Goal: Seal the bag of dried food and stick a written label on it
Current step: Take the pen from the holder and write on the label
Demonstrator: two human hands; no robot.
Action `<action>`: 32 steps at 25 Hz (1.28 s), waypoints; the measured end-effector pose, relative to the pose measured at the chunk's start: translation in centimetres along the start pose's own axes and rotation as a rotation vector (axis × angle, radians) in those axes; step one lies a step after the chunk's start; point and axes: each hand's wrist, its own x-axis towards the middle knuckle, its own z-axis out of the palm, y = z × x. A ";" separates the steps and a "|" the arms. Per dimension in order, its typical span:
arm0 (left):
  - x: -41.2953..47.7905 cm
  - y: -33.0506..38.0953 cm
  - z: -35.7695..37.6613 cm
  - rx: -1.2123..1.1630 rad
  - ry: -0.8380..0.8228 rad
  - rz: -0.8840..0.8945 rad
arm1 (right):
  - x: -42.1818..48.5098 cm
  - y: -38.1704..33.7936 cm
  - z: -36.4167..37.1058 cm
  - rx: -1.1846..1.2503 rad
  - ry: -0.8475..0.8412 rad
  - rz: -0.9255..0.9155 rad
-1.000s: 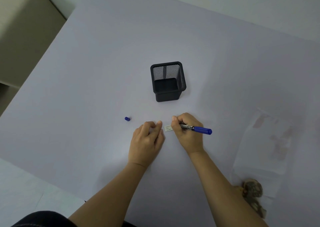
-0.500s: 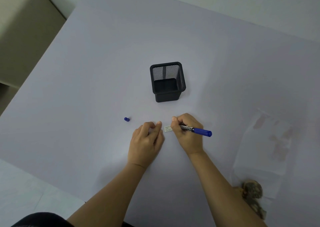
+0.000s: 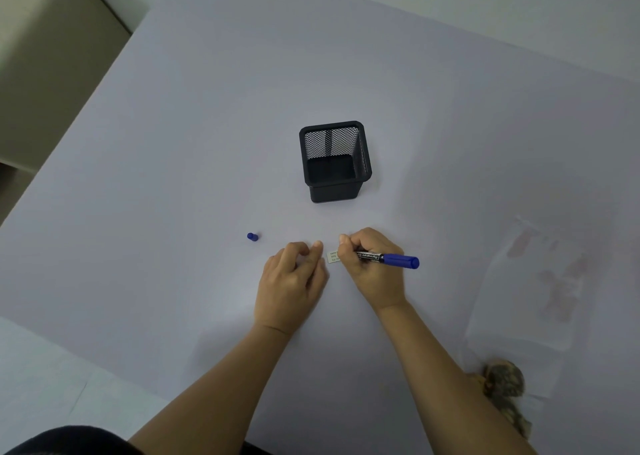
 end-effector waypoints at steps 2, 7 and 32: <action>0.0 0.0 0.0 -0.002 -0.002 0.003 | 0.0 -0.1 0.0 -0.001 0.000 -0.006; -0.1 -0.2 0.0 -0.004 -0.011 -0.009 | 0.0 -0.3 0.0 -0.010 0.014 -0.012; 0.0 0.0 -0.2 0.000 -0.025 -0.007 | -0.1 -0.4 0.0 -0.074 0.067 -0.034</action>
